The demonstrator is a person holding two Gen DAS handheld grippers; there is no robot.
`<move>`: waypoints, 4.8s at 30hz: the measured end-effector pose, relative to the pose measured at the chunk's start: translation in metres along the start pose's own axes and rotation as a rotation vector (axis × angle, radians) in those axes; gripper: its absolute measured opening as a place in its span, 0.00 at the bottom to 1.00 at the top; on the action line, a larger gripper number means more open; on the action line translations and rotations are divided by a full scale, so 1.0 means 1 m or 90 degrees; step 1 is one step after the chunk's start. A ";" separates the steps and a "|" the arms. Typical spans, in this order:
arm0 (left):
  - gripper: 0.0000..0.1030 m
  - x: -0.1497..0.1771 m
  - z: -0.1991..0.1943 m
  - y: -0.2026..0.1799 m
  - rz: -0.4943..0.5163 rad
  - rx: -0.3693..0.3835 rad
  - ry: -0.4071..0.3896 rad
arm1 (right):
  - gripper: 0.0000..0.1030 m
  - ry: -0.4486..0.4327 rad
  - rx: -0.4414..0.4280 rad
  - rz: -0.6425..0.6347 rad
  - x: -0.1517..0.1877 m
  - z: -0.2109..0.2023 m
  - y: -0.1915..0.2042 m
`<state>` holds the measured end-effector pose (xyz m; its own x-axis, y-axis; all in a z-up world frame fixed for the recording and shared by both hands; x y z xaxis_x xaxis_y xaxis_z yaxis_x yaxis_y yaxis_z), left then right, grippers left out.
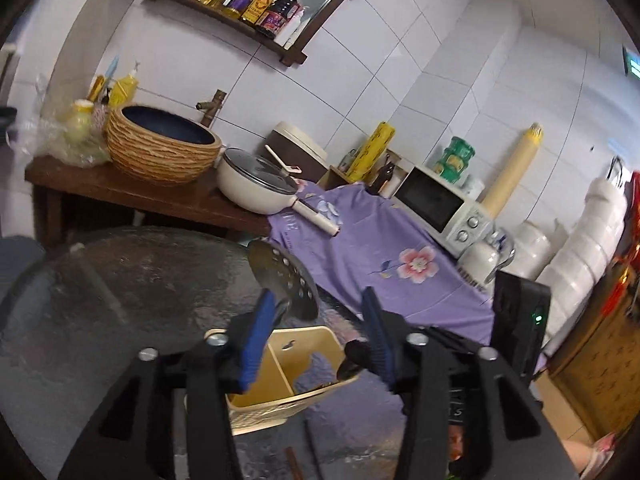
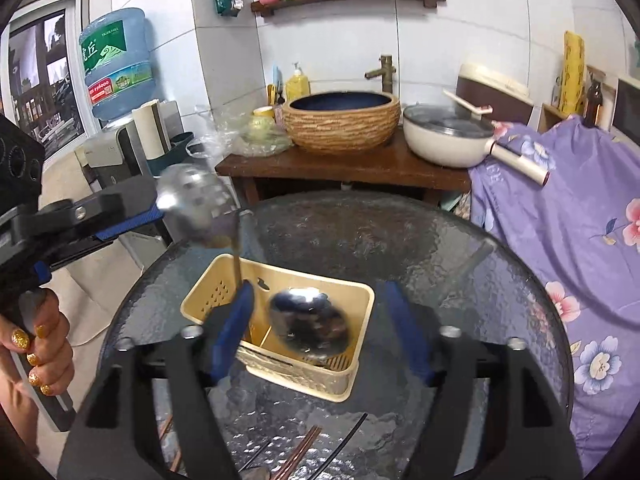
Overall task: Organize utensils
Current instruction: 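Lower the spoon into the cream holder with the right tool while the left tool drops the ladle in, then grasp a wooden chopstick with the left tool while the right tool grasps a black chopstick, then lift both chopsticks with both tools up over the cream utensil holder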
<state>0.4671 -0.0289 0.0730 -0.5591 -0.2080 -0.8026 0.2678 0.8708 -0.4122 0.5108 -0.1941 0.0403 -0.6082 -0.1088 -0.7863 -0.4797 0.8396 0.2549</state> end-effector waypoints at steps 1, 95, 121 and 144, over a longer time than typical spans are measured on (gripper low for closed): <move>0.54 0.001 -0.003 0.000 0.010 -0.008 -0.001 | 0.68 -0.004 0.005 -0.004 0.001 -0.002 0.001; 0.06 0.287 -0.165 0.037 0.183 -0.339 0.103 | 0.08 -0.014 0.170 0.065 0.285 -0.095 0.090; 0.06 0.171 -0.182 -0.004 0.202 -0.264 -0.061 | 0.08 -0.154 0.104 -0.014 0.159 -0.156 0.094; 0.06 0.096 -0.144 -0.021 0.230 -0.158 0.002 | 0.08 -0.063 -0.006 -0.008 0.068 -0.134 0.074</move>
<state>0.2947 -0.0031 0.0674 -0.4660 0.1305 -0.8751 0.2498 0.9682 0.0114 0.3498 -0.2109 0.0812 -0.5374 -0.0660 -0.8407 -0.4929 0.8335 0.2496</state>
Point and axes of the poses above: each gripper's, at about its wrist camera, not at the fingertips, and z roughly the way its jaws point, y to its left, x to its underside, the point moved 4 cm from there along z, roughly the way its jaws point, and after that the axes turned 14 degrees about -x, right-handed, at the moved point
